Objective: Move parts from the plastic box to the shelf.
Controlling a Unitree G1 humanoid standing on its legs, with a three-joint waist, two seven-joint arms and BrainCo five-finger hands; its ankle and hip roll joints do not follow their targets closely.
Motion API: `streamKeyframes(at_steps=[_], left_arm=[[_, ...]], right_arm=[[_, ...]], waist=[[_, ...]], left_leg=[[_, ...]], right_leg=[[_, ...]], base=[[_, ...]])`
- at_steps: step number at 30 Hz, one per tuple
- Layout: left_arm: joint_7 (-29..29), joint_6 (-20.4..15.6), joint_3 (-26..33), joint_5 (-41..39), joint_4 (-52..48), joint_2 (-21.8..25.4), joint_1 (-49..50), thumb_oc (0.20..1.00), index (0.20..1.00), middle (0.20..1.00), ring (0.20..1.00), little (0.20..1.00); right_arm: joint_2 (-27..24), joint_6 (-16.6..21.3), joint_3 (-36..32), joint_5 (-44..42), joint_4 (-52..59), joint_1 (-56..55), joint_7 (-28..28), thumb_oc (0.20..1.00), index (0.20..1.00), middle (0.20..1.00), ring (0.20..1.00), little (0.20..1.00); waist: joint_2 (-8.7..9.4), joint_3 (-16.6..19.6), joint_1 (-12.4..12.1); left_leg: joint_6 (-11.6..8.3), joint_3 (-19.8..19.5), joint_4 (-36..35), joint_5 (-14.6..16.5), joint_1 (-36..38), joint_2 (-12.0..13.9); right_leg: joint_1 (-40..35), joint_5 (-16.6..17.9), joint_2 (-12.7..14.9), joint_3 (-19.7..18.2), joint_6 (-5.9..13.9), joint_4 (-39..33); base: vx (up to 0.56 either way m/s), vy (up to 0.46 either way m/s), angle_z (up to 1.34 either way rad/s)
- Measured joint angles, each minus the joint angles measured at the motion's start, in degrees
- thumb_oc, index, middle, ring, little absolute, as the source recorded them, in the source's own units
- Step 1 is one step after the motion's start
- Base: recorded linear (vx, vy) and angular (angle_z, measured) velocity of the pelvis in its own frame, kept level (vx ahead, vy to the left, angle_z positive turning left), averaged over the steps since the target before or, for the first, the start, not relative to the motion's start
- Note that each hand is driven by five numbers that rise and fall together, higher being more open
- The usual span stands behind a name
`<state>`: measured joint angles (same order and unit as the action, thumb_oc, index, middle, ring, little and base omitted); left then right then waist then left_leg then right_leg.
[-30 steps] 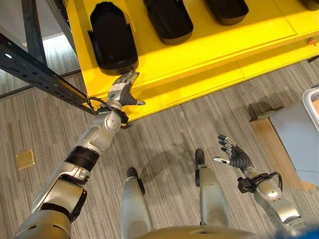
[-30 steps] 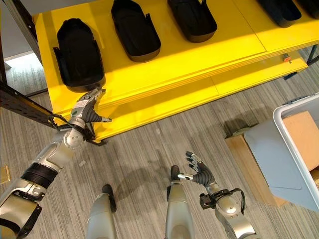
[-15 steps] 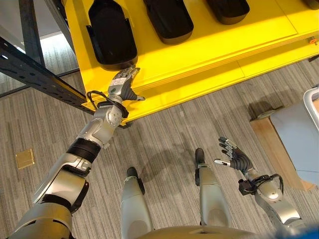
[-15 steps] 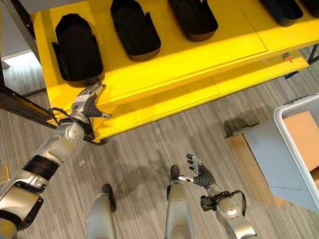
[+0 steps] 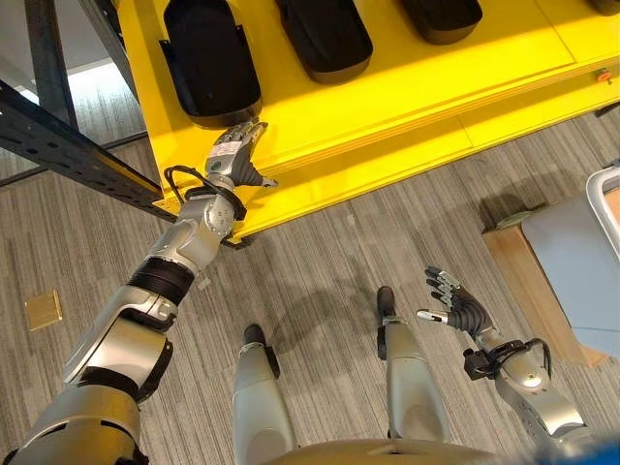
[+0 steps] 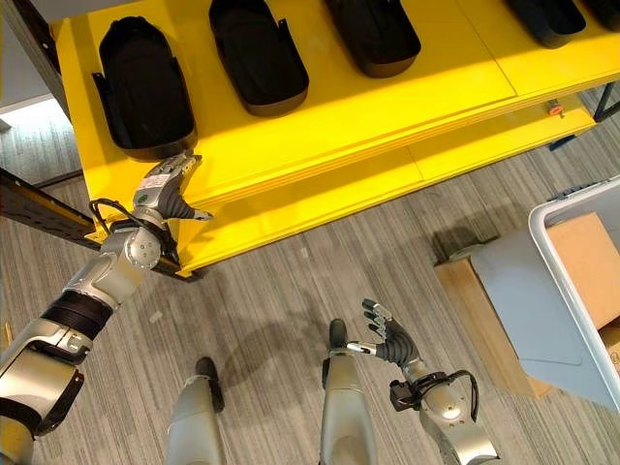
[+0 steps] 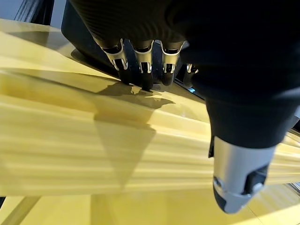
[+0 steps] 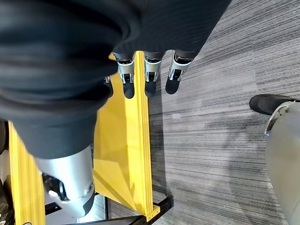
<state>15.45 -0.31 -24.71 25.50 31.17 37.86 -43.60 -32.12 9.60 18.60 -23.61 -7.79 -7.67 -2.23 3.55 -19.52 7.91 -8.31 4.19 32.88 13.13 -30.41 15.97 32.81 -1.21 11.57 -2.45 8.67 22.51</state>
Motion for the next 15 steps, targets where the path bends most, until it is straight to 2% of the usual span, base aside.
streamKeyframes(at_steps=[15], left_arm=[[0.01, 0.04, -1.03, -1.28, 3.76, 0.18, -2.96, 1.0, 1.0, 1.0, 1.0, 1.0]], right_arm=[[-0.09, 0.1, 0.01, -0.04, -0.04, -0.04, -0.36, 1.0, 1.0, 1.0, 1.0, 1.0]], waist=[[0.0, 0.0, 0.69]], left_leg=[[-0.05, -0.04, 0.41, 0.11, 0.02, 0.0]], right_leg=[[0.09, -0.05, -0.03, -0.15, 0.12, 0.57]], base=[[0.0, 0.0, 0.0]])
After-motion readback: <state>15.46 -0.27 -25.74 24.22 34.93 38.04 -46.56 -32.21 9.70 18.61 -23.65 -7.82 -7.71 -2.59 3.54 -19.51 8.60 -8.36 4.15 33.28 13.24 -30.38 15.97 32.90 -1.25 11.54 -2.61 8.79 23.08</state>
